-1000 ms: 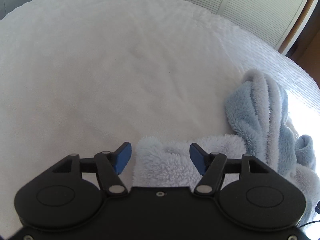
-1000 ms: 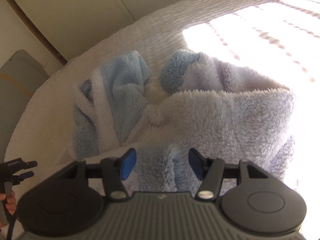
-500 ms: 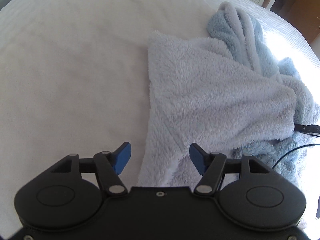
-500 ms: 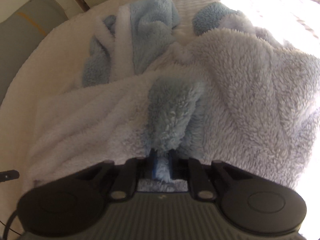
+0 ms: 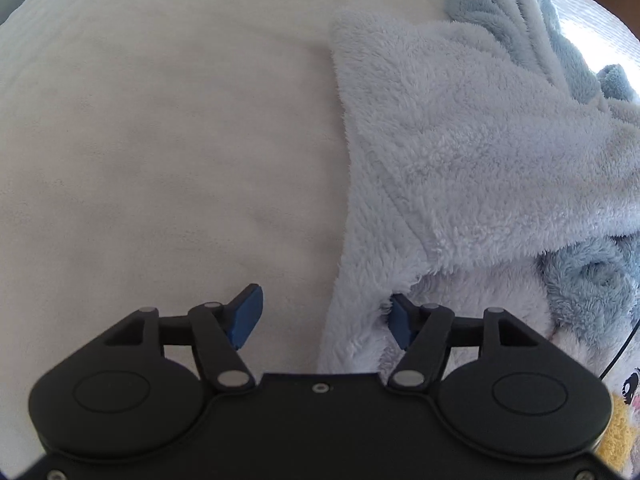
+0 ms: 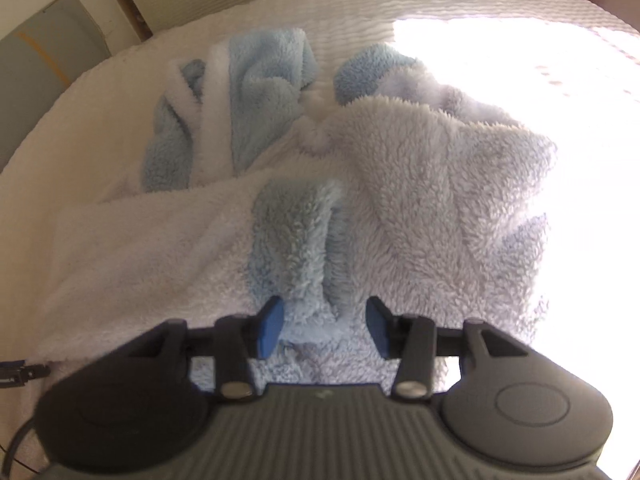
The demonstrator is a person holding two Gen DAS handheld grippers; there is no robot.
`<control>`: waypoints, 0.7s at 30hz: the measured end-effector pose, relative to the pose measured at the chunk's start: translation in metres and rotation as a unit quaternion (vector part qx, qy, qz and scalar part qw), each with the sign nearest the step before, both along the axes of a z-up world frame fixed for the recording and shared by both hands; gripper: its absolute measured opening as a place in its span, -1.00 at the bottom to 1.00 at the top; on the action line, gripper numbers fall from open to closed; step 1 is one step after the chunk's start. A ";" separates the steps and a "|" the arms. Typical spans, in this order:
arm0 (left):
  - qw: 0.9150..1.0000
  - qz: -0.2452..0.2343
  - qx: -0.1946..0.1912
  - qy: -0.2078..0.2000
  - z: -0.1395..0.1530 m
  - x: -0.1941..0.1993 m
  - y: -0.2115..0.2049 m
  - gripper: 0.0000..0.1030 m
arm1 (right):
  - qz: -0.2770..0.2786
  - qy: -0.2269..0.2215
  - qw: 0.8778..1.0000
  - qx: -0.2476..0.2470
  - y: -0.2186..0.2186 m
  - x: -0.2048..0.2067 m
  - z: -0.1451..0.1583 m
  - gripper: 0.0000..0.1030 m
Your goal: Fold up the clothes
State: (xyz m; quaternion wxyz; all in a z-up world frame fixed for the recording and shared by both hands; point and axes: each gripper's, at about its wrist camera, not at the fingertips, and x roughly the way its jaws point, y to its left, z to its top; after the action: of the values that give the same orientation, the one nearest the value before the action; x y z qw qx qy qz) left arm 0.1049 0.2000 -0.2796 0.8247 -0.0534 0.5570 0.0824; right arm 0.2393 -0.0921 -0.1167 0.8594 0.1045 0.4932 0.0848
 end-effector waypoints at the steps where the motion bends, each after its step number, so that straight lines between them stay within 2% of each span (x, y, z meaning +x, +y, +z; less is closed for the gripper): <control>1: 1.000 0.001 -0.003 -0.004 0.006 -0.001 -0.001 0.34 | -0.008 -0.003 1.000 0.006 -0.005 -0.008 0.005 -0.10; 8: 0.999 0.005 -0.022 -0.031 0.049 -0.010 -0.009 0.36 | -0.046 0.006 0.999 -0.002 -0.047 -0.077 0.029 -0.08; 11: 0.999 0.007 -0.031 -0.042 0.068 -0.014 -0.012 0.35 | -0.084 0.000 0.996 0.028 -0.077 -0.087 0.039 -0.08; 14: 0.997 -0.012 -0.039 -0.070 0.088 0.001 -0.034 0.35 | -0.111 0.002 0.992 0.066 -0.113 -0.075 0.040 -0.07; 17: 0.993 -0.031 -0.043 -0.108 0.098 0.032 -0.072 0.35 | -0.112 0.002 0.992 0.058 -0.135 -0.049 0.038 -0.07; 21: 0.988 -0.045 -0.067 -0.128 0.084 0.076 -0.137 0.36 | -0.142 -0.013 0.987 0.075 -0.166 -0.005 0.035 -0.05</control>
State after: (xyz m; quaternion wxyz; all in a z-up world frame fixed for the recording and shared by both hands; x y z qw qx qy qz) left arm 0.1810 0.0629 -0.1958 0.8865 -0.0941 0.4530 0.0001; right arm 0.2340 -0.2586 -0.0813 0.8587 0.2365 0.4546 0.0001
